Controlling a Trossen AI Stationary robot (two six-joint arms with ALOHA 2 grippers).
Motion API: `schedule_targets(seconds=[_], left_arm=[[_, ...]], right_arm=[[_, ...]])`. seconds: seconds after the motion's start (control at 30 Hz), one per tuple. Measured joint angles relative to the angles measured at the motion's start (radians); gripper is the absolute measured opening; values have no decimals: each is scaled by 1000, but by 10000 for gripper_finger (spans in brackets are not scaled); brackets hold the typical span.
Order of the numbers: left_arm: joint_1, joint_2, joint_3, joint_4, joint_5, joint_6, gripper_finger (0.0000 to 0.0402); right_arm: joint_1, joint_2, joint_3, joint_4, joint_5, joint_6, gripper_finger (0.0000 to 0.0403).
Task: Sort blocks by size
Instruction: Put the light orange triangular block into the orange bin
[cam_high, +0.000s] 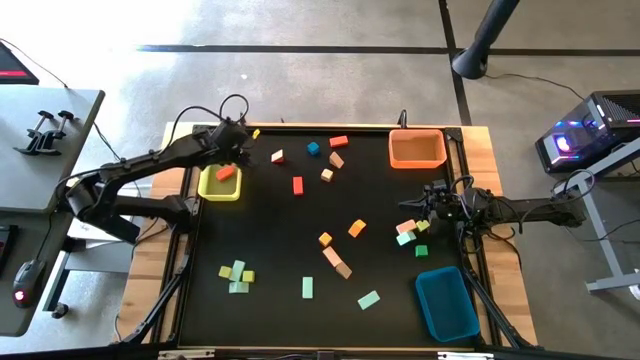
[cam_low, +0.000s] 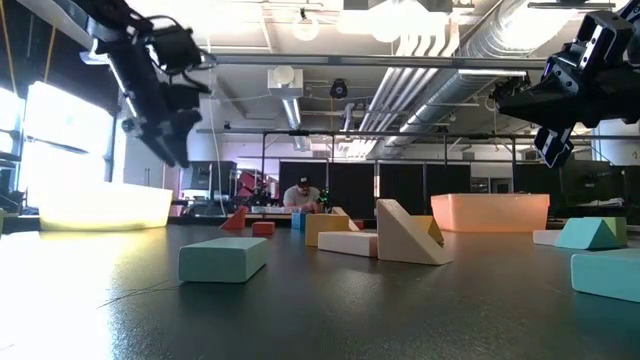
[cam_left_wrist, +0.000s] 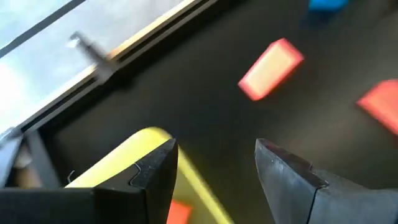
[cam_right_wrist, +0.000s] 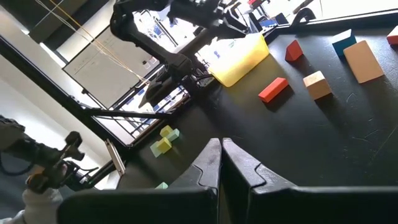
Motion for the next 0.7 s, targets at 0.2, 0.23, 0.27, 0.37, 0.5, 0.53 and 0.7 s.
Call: schedule_targets(seconds=[0.2,0.23,0.27,0.37,0.5,0.53,0.7], left_arm=[[-108,-75,0,117,77,64,202],[-128,-85,0,146,88,81,202],[-149,-93,0,185,99,96,202],[-209,-103,-17,360,135,130,202],[-276,-103,-127,725,266,156,202],[-292,-99,-158,799,303,166,202],[-360,-98,-274,1003,353,177,202]], right_arm=[[0,0,0,0,-1,0,1],[0,0,0,0,-1,0,1],[0,0,0,0,-1,0,1],[0,0,0,26,17,0,1],[0,0,0,114,120,4,1],[1,0,0,138,175,-2,1],[0,25,0,313,339,-49,1]])
